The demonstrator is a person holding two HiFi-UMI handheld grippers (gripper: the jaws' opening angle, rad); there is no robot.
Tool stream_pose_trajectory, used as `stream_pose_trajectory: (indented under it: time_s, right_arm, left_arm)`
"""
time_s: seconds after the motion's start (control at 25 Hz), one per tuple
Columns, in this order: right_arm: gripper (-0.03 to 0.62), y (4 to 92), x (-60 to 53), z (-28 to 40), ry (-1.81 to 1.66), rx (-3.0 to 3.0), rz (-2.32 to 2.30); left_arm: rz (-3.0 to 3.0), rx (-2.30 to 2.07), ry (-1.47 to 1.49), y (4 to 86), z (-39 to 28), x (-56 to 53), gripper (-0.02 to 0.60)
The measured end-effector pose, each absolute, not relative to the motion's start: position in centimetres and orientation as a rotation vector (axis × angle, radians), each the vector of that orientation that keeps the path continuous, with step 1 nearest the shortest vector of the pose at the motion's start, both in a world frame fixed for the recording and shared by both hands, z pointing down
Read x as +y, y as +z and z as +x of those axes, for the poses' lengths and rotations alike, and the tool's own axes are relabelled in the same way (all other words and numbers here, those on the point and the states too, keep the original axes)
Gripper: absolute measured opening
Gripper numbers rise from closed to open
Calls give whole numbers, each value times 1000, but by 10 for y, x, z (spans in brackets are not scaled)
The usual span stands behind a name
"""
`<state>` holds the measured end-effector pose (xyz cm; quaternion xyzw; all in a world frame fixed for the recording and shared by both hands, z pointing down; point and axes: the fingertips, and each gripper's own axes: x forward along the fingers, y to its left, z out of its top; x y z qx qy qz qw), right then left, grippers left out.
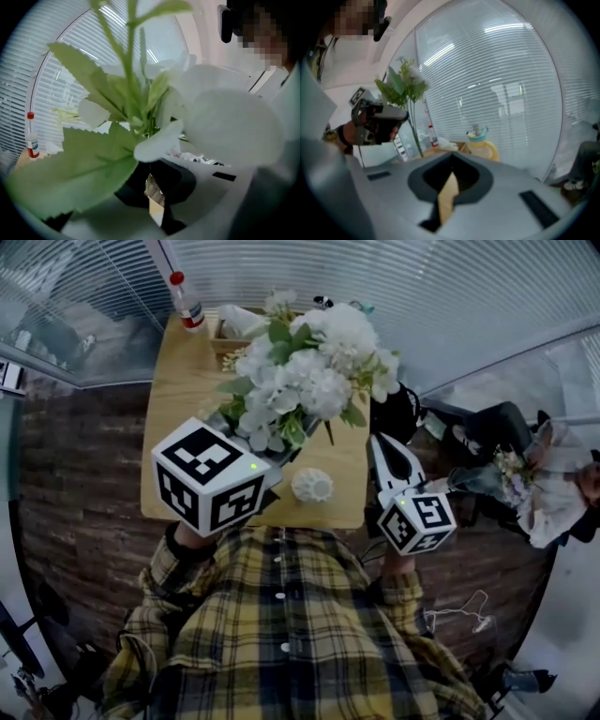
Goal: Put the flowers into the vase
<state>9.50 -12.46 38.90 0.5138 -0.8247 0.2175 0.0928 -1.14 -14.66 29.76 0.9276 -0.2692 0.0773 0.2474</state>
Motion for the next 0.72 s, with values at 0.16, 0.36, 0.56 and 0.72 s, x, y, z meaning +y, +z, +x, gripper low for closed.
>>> stream_pose_trajectory:
  time_s: [0.16,0.36,0.56,0.72]
  right_arm:
    - [12,384,-123,95,641,-2458,1536]
    - [12,385,-133,89,634,-2469,1533]
    - [12,377,-126,91,616,-2485,1528]
    - [12,372,-123,90,599,-2496,1522]
  left_arm:
    - [2567,-702,259,282,-12,-132,12]
    - [2577,-679,298,278,-17,-130,12]
    - [2610,-666,299,259,-15,-110,12]
    - [2632,-647,282,244,-18,-94,12]
